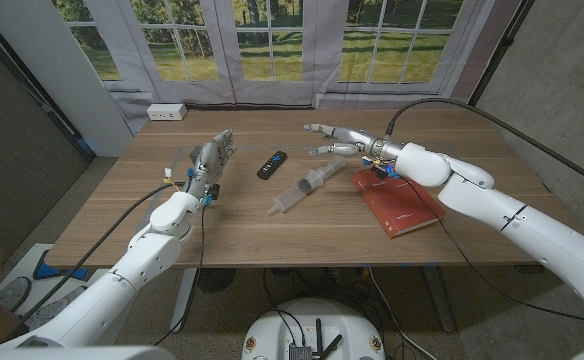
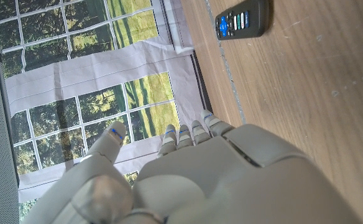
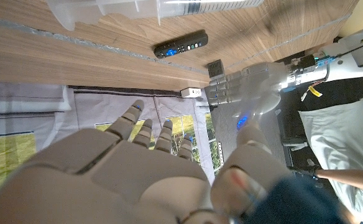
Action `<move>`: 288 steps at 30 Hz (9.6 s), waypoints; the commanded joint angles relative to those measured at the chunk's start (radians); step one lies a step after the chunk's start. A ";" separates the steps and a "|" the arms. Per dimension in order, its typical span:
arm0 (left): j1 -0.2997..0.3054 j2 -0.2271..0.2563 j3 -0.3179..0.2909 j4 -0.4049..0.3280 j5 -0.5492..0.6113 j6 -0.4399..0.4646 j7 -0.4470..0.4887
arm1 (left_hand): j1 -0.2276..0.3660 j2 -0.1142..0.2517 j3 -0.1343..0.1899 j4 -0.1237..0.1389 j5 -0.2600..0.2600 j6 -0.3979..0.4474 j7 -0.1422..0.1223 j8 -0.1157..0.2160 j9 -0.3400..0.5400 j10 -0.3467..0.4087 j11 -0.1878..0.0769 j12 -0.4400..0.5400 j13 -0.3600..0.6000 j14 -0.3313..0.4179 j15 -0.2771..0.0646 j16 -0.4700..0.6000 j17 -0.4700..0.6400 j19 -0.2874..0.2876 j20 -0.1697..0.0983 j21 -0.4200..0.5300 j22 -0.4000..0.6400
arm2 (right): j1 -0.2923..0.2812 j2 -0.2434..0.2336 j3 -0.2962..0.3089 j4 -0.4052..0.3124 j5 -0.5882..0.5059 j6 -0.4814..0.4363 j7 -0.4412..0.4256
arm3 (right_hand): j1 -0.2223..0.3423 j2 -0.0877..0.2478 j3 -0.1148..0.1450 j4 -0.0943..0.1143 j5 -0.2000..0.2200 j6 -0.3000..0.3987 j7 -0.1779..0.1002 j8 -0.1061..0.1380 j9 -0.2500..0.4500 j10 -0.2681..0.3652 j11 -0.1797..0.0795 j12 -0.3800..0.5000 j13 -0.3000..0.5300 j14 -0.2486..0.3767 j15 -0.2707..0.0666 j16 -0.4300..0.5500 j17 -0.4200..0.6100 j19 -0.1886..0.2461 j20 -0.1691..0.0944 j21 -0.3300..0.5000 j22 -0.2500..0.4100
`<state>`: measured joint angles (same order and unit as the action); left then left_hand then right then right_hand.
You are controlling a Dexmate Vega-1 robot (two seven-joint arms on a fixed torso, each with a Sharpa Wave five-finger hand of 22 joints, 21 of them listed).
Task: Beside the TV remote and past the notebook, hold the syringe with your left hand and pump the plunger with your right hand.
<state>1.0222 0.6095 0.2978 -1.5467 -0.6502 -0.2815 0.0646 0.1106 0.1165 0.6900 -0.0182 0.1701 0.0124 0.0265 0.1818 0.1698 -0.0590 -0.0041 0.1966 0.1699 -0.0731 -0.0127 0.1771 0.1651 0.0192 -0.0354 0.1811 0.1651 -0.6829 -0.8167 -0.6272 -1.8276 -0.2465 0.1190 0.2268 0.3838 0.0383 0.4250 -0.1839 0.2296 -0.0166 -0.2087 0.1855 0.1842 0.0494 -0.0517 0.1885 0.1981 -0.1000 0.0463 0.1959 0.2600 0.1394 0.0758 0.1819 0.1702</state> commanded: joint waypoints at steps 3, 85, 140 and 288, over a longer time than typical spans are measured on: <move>0.002 -0.003 -0.009 0.009 0.013 -0.009 0.026 | 0.014 0.057 0.002 -0.006 0.001 0.007 -0.003 0.002 0.005 0.002 -0.010 -0.002 0.004 0.003 -0.008 0.005 0.002 -0.007 -0.012 -0.001 0.005 | 0.093 -0.019 -0.070 -0.094 -0.163 -0.101 0.179 | 0.043 -0.021 0.010 -0.001 0.016 -0.030 -0.009 0.000 0.003 -0.030 -0.002 -0.002 0.006 -0.038 0.020 -0.001 0.002 -0.017 0.029 -0.002 0.001; 0.007 -0.013 0.004 0.016 -0.008 0.005 0.009 | 0.013 0.070 -0.001 -0.002 0.003 0.019 -0.004 0.002 0.006 0.014 -0.013 -0.005 0.004 0.019 -0.002 0.004 0.003 0.004 -0.015 0.009 0.005 | 0.285 0.173 -0.299 0.025 -0.677 0.024 0.493 | 0.245 -0.073 0.070 -0.001 0.038 -0.050 -0.008 0.037 0.011 -0.004 -0.011 0.039 0.018 -0.033 0.056 0.040 0.001 -0.028 0.073 0.009 -0.002; -0.017 -0.048 0.018 0.071 -0.022 -0.016 -0.015 | 0.013 0.072 0.002 0.007 0.004 0.030 -0.008 0.003 0.006 0.020 -0.015 -0.005 0.005 0.027 0.004 0.004 0.004 0.010 -0.015 0.011 0.005 | 0.387 0.258 -0.403 0.207 -0.699 0.089 0.457 | 0.366 -0.093 0.086 0.013 -0.011 0.145 -0.008 0.095 0.016 0.186 -0.073 0.074 0.024 0.103 -0.034 0.101 0.007 0.062 0.017 0.017 -0.001; -0.047 -0.076 0.056 0.072 -0.013 -0.017 -0.038 | 0.004 0.067 0.016 0.023 0.004 0.052 -0.016 0.001 0.006 0.036 -0.019 -0.006 0.005 0.041 0.007 0.001 0.003 0.030 -0.006 0.012 0.005 | 0.103 0.122 -0.024 0.009 -0.021 -0.145 0.068 | 0.502 0.032 -0.067 0.042 -0.036 0.893 -0.011 0.251 0.004 0.915 -0.168 0.052 0.011 0.528 -0.232 0.330 0.052 0.297 -0.121 0.016 -0.002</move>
<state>0.9873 0.5376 0.3430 -1.4813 -0.6632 -0.3133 0.0348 0.1105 0.1165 0.7055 0.0027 0.1702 0.0555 0.0126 0.1818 0.1743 -0.0290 -0.0197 0.1917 0.1698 -0.0339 -0.0056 0.1771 0.1650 0.0373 -0.0356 0.1856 0.1650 -0.5633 -0.6954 -0.6750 -1.7945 -0.3933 0.0690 0.2838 0.8679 -0.0032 0.3595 -0.1464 0.1896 0.7252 -0.1217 0.4333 0.1869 0.9065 -0.1680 0.2370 0.2080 0.4164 -0.0433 0.5254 0.3108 0.4262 -0.0464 0.1935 0.1679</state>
